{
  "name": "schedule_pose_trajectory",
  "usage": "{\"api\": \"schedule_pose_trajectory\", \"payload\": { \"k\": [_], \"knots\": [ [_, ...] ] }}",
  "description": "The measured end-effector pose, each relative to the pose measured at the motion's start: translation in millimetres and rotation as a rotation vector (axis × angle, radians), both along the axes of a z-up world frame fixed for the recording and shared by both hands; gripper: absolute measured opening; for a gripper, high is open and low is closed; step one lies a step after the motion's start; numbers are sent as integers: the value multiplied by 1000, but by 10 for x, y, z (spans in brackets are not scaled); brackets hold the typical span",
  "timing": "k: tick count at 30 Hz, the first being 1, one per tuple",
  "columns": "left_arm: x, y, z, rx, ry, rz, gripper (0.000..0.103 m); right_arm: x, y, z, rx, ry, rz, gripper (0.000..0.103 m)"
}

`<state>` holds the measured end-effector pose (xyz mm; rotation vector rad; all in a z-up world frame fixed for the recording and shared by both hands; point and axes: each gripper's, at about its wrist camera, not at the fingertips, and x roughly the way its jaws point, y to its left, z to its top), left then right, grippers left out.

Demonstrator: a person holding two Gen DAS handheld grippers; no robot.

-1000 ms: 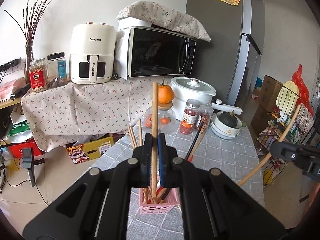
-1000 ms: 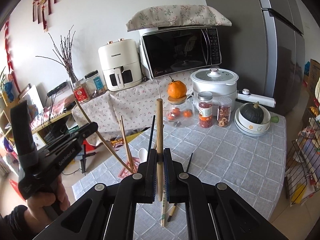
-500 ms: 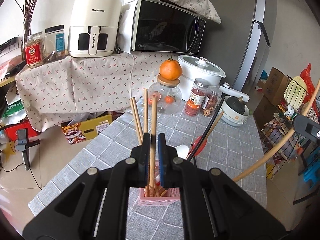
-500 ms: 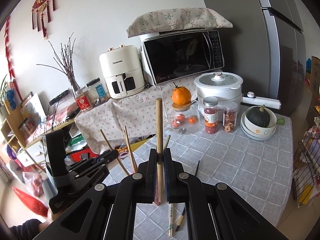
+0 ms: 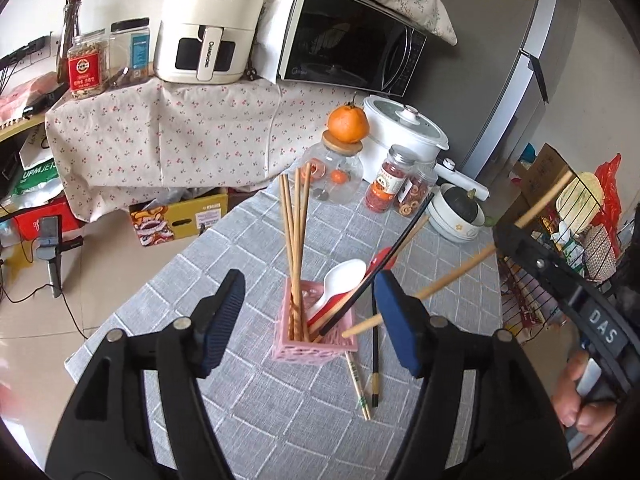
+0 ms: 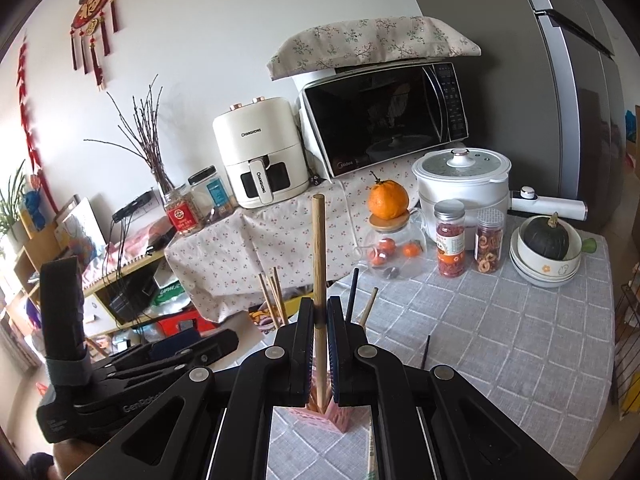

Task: Organize utensils
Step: 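Open both tools and move them back toward the remaining chopsticks, then lower the left tool and close it on the paper-wrapped chopsticks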

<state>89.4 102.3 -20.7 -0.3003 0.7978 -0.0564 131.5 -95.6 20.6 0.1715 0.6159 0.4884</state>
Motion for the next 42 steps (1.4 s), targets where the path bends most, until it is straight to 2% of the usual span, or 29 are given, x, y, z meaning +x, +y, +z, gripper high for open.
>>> {"api": "schedule_pose_trajectory", "payload": {
  "k": [3, 8, 11, 14, 16, 18, 23, 27, 30, 36, 41, 42],
  "knots": [
    [-76, 42, -39, -13, 44, 3, 75, 60, 94, -90, -21, 13, 3, 6],
    [-93, 66, -129, -12, 105, -6, 75, 147, 272, -278, -108, 44, 6, 7],
    [-90, 78, -165, 1, 122, -5, 75, 188, 326, -385, -128, 69, 13, 7],
    [-89, 100, -185, -18, 137, -6, 75, 217, 343, -430, -122, 90, 20, 7],
    [-87, 106, -195, -42, 149, -13, 75, 231, 325, -419, -90, 110, 35, 13],
    [-99, 95, -201, -54, 154, -20, 75, 218, 281, -376, -59, 118, 41, 32],
    [-114, 39, -205, -53, 159, -38, 75, 113, 115, -177, -36, 74, 42, 40],
    [-128, -26, -284, -73, 186, -66, 75, 62, -104, -110, -39, 77, 24, 50],
    [-138, -116, -440, -106, 237, -89, 75, 70, -286, -178, -60, 121, 4, 55],
    [-138, -436, -893, -149, 400, -163, 75, 93, -655, -521, -129, 263, -47, 58],
    [-132, -706, -1118, -142, 465, -190, 75, 97, -882, -864, -250, 391, -113, 62],
    [-119, -755, -1174, -153, 484, -195, 72, 94, -925, -935, -267, 418, -117, 62]
  ]
}}
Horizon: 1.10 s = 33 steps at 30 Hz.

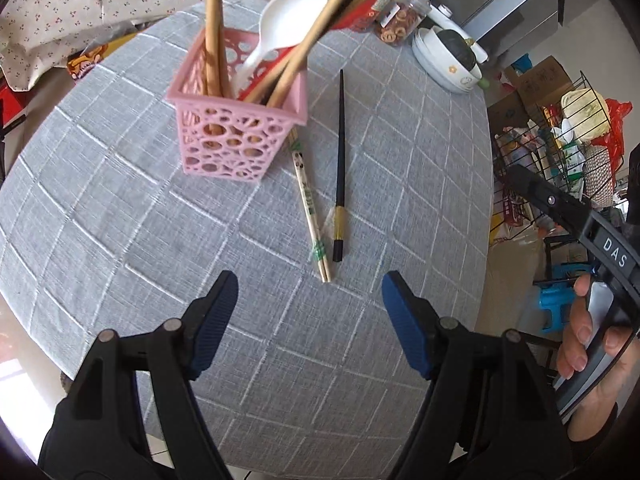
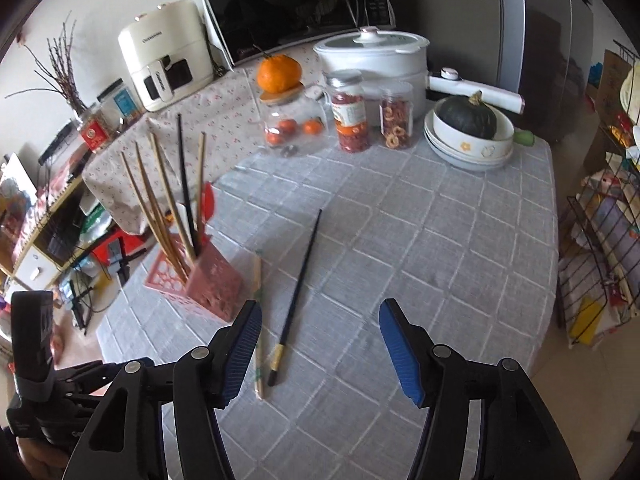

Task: Organize utensils
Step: 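Lower the left tool and close it on the paper-wrapped chopsticks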

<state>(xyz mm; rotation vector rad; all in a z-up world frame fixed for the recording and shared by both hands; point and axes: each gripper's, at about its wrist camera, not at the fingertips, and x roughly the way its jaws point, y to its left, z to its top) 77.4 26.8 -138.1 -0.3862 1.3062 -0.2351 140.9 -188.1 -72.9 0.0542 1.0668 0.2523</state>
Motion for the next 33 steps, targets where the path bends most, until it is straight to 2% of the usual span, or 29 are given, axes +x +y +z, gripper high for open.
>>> {"api": "schedule_pose_trajectory", "payload": {
  "k": [4, 7, 9, 15, 18, 21, 23, 24, 28, 33],
  "knots": [
    [89, -165, -195, -30, 62, -8, 48, -12, -133, -205, -30, 91, -6, 63],
    [129, -297, -307, -9, 72, -25, 33, -55, -183, -288, -48, 123, -1, 63],
    [166, -377, -372, 15, 73, -40, 28, -72, -200, -295, -57, 129, 7, 63],
    [215, -469, -572, 80, 99, -44, 24, -98, -237, -296, -63, 134, 17, 63],
    [218, -483, -554, 92, 85, -54, 24, -89, -237, -310, -71, 137, 24, 63],
    [217, -499, -561, 124, 75, -69, 12, -77, -244, -335, -79, 142, 27, 63],
    [237, -498, -561, 116, 84, -82, 9, -72, -251, -347, -81, 147, 24, 63],
    [237, -489, -544, 118, 88, -88, 0, -71, -257, -349, -78, 148, 21, 63],
    [213, -408, -431, 109, 70, -95, 0, -61, -274, -325, -70, 144, 11, 63],
    [63, -316, -71, 142, -46, -141, 0, -52, -235, -319, -70, 141, 9, 63]
  ]
}}
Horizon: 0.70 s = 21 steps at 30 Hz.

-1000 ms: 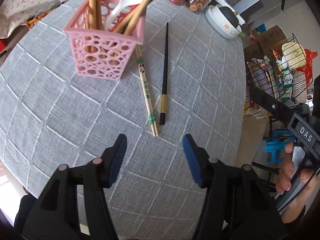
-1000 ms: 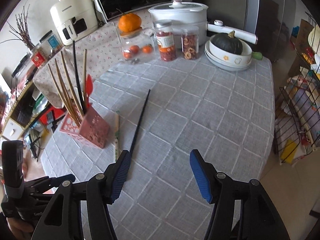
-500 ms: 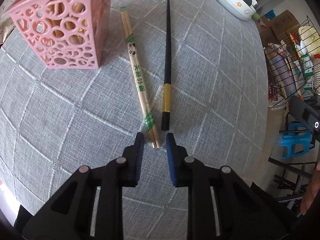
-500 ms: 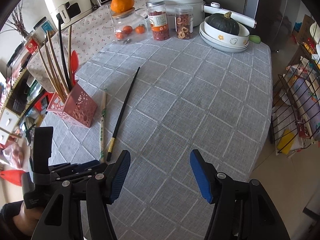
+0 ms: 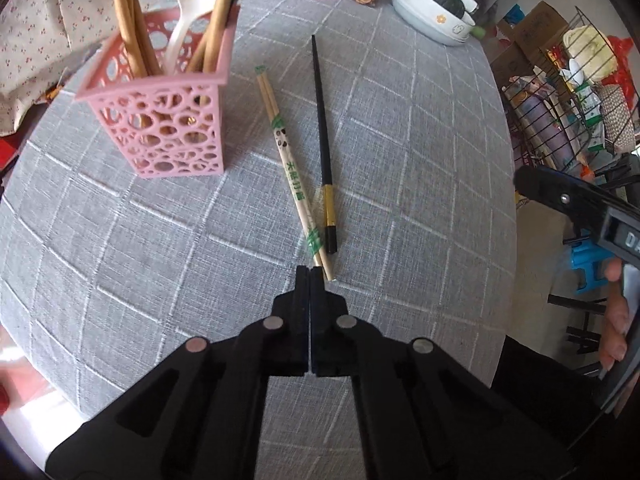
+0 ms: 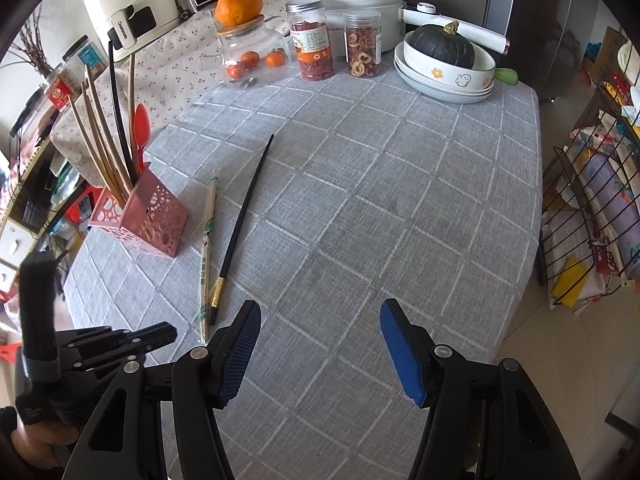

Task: Organize utensils
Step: 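Lower the left tool and close it on the paper-wrapped chopsticks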

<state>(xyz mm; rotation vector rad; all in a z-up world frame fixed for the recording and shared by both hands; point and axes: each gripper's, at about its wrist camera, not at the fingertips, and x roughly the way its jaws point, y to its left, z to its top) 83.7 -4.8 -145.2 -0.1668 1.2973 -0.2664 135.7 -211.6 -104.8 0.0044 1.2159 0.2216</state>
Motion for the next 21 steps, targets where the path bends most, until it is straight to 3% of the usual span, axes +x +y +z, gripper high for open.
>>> {"api": "schedule_pose_trajectory", "payload": {
  "k": [5, 7, 10, 15, 19, 21],
  "knots": [
    [-73, 126, 58, -38, -3, -9, 1, 8, 68, -34, 5, 11, 4, 63],
    [0, 202, -11, -49, 6, 36, 15, 14, 103, -62, 2, 19, 7, 63],
    [129, 157, -42, -53, -30, 90, 27, 20, 146, -112, -3, 35, 12, 63],
    [392, -179, -205, -30, -76, 93, 27, 15, 129, -147, -8, 43, 15, 63],
    [515, -315, -331, 80, -111, 93, 27, 7, 18, -147, -9, 43, 6, 63],
    [561, -288, -378, 87, -110, 118, 27, 3, -60, -141, -4, 44, -5, 63]
  ]
}}
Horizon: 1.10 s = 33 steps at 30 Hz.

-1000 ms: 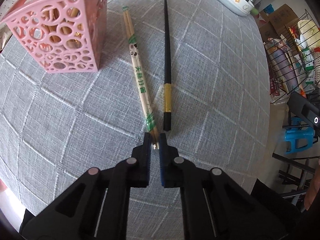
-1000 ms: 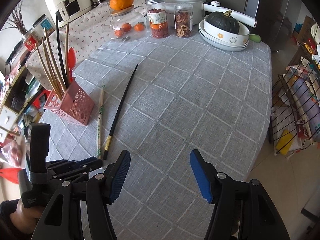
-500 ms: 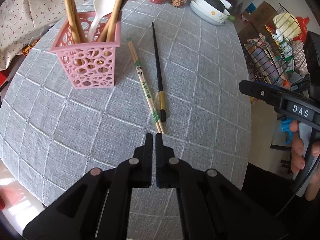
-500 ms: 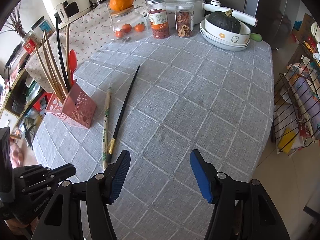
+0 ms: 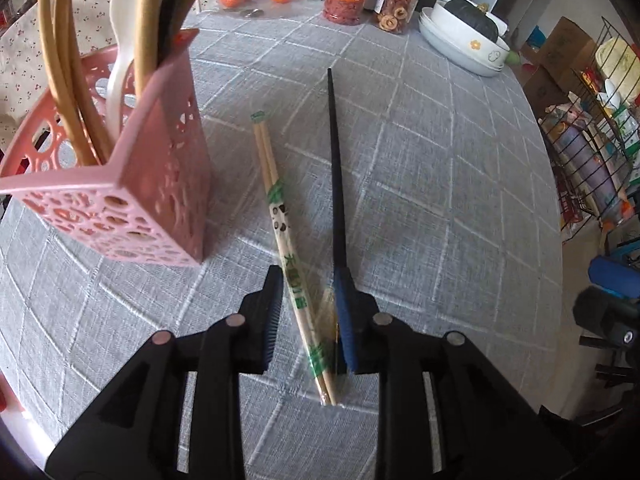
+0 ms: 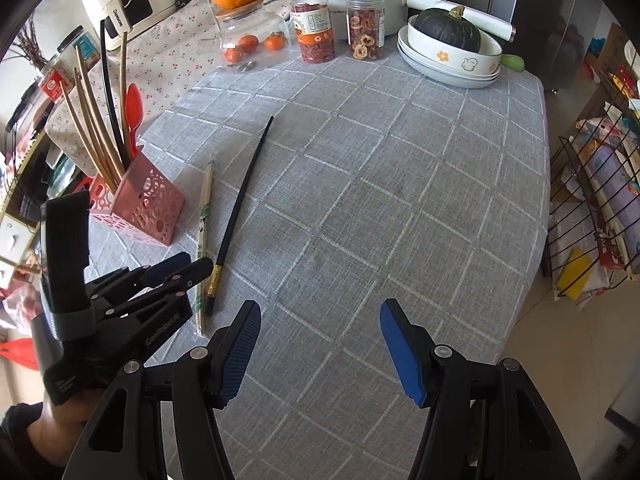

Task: Organize utensils
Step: 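Lower the left tool and close it on the paper-wrapped chopsticks, then grasp the black gold-tipped chopstick with the right tool while the left lifts the wrapped pair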

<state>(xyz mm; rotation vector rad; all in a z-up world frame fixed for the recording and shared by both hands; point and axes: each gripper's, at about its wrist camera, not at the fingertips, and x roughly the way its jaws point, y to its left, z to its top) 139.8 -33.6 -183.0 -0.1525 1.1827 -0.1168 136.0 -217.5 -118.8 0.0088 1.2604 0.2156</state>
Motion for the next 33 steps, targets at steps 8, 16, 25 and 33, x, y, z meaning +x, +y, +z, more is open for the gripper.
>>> {"api": "schedule_pose_trajectory", "payload": {
  "k": [8, 16, 25, 33],
  "knots": [
    [17, -16, -94, 5, -8, -42, 11, 5, -220, 15, 8, 1, -25, 63],
    [-296, -443, -41, -56, 45, -289, 11, -19, -339, 27, 8, -2, -43, 63],
    [-521, -363, 26, -20, 133, -290, 11, -57, -500, 21, 22, 8, -86, 63],
    [-713, -69, 19, 38, 141, -309, 12, -94, -520, -14, 14, 19, -74, 63]
  ]
}}
